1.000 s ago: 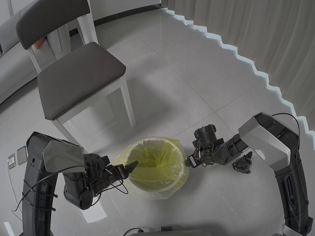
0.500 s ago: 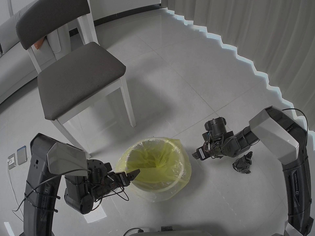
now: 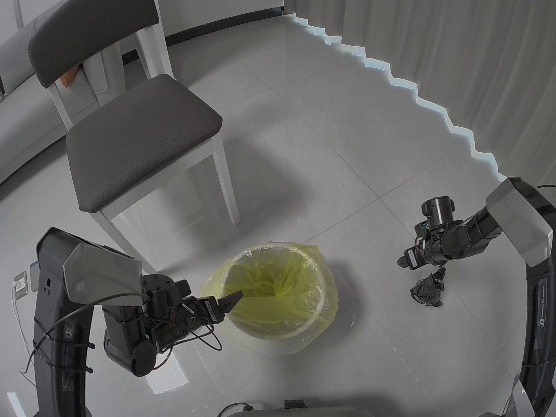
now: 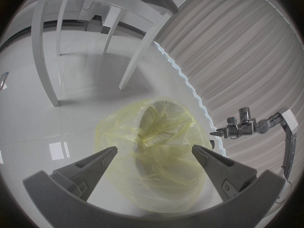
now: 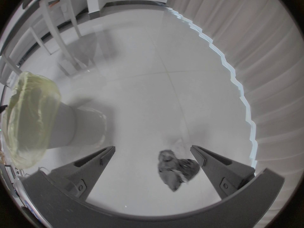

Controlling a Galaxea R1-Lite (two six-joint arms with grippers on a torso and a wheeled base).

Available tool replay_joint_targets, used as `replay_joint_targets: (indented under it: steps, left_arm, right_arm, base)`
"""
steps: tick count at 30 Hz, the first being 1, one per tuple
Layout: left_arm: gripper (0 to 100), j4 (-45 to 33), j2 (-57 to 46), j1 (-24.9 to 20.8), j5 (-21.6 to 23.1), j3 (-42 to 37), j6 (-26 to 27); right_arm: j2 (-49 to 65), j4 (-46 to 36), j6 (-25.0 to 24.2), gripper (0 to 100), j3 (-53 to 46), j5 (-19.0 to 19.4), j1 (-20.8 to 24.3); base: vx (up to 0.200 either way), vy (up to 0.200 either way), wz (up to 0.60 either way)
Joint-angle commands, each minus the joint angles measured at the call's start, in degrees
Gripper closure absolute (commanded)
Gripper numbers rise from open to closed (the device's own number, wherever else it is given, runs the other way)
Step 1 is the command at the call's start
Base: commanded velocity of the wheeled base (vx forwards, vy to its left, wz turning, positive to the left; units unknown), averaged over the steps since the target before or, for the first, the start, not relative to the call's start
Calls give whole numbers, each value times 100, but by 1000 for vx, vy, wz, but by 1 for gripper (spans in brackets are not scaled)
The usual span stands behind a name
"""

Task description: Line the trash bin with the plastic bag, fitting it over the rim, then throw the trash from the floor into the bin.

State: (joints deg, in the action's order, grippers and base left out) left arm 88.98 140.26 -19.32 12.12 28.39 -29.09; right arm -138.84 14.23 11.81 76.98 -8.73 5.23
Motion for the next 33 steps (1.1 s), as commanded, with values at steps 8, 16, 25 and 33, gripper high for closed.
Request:
replay_joint_targets:
  steps: [8, 16, 25, 33]
  left_arm:
    - [0, 102, -368, 69, -8, -220, 17]
    - [0, 102, -658, 130, 177, -484, 17]
    - [0, 102, -764, 236, 265, -466, -1]
    - [0, 102, -720, 280, 247, -449, 17]
  right_arm:
    - [-583, -43, 269, 0, 528, -129, -681]
    - [-776, -95, 427, 0, 818, -129, -901]
    - [-1189, -350, 480, 0, 1653, -129, -875]
    - [-1849, -1027, 629, 0, 2849, -129, -901]
  base:
    - [0, 0, 0]
    - [-50, 0, 0]
    - [-89, 0, 0]
    - [0, 0, 0]
